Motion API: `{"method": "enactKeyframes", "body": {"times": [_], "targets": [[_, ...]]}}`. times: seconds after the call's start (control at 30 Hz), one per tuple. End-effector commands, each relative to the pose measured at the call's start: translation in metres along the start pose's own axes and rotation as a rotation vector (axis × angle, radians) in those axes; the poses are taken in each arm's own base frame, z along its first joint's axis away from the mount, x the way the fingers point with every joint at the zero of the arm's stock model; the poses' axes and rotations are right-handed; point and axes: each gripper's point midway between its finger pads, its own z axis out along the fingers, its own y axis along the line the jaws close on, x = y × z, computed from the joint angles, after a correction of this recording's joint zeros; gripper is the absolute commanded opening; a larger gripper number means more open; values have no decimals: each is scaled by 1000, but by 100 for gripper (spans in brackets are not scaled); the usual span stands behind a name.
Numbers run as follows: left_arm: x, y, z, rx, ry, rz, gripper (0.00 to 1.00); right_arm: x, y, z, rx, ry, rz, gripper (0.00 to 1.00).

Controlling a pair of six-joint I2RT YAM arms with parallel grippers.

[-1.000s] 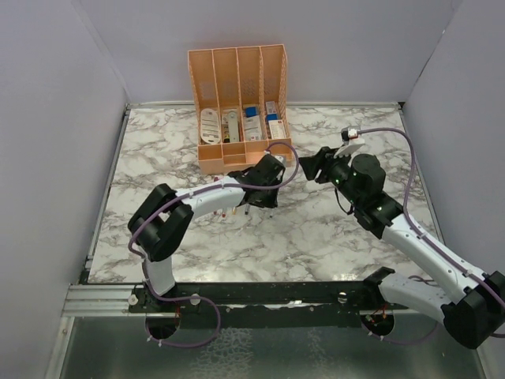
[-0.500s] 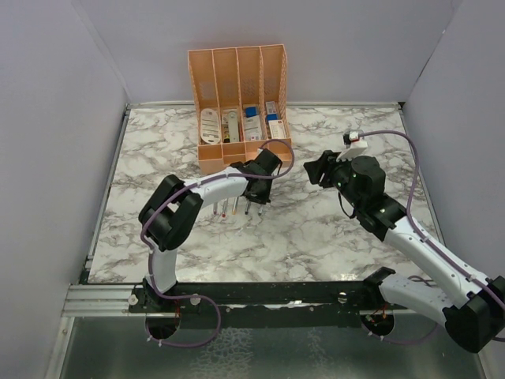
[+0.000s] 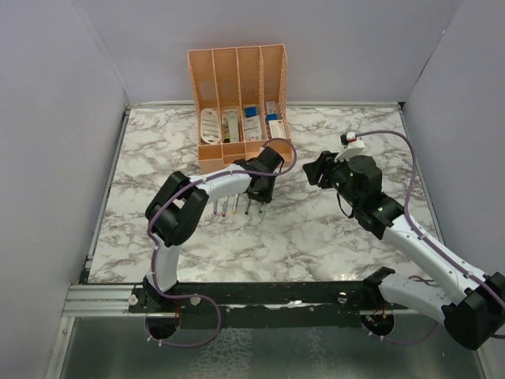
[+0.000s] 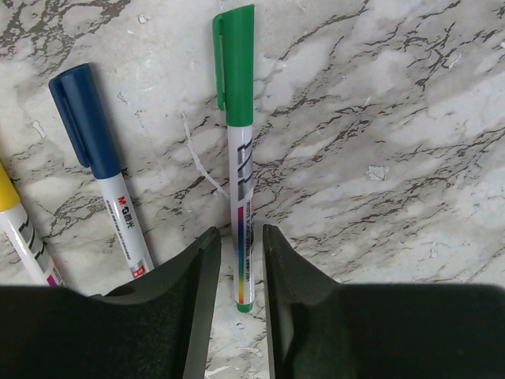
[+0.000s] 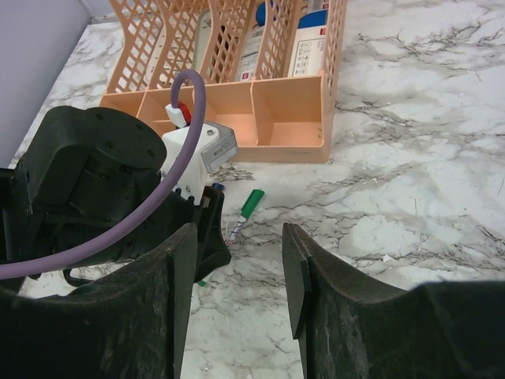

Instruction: Insert the pens into the pen caps

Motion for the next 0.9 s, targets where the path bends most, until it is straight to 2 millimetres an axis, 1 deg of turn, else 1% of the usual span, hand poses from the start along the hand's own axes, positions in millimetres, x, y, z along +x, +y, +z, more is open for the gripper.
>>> {"method": "enactKeyframes", "body": {"times": [0.0,0.17,0.27,0.3,0.37,0.43,0.5,0.57,0.6,0.67,0.77,0.83,0.87], "targets": [[2,3,2,-9,16,9,33,9,-4,0,20,25,5,47],[-8,-1,-11,5,-7,4,35,9,-4,2,20,26,6,47],[-17,-6,-25,29,-39,-3,35,5,-5,2,31,15,6,47],[-35,-12,-51,54,-108,-11,35,1,-11,1,61,-6,-5,48],[-46,-11,-71,52,-163,-17,35,-1,-16,0,82,-26,-8,49],[-56,-5,-92,34,-223,-29,35,-4,-22,-2,116,-48,-8,49],[-63,4,-116,14,-290,-57,35,-4,-34,-2,167,-61,2,50],[-70,18,-140,-18,-361,-86,36,-4,-47,-1,211,-67,20,51],[-65,29,-147,-45,-378,-96,36,-4,-55,-1,226,-67,36,51],[-61,56,-164,-108,-428,-132,37,-4,-75,0,255,-67,80,51],[-51,100,-186,-150,-476,-217,37,-3,-109,-2,305,-59,171,51],[-42,135,-198,-187,-499,-270,38,-2,-128,-4,348,-62,206,52],[-37,149,-204,-205,-510,-284,38,-3,-136,-5,372,-69,213,52]]}}
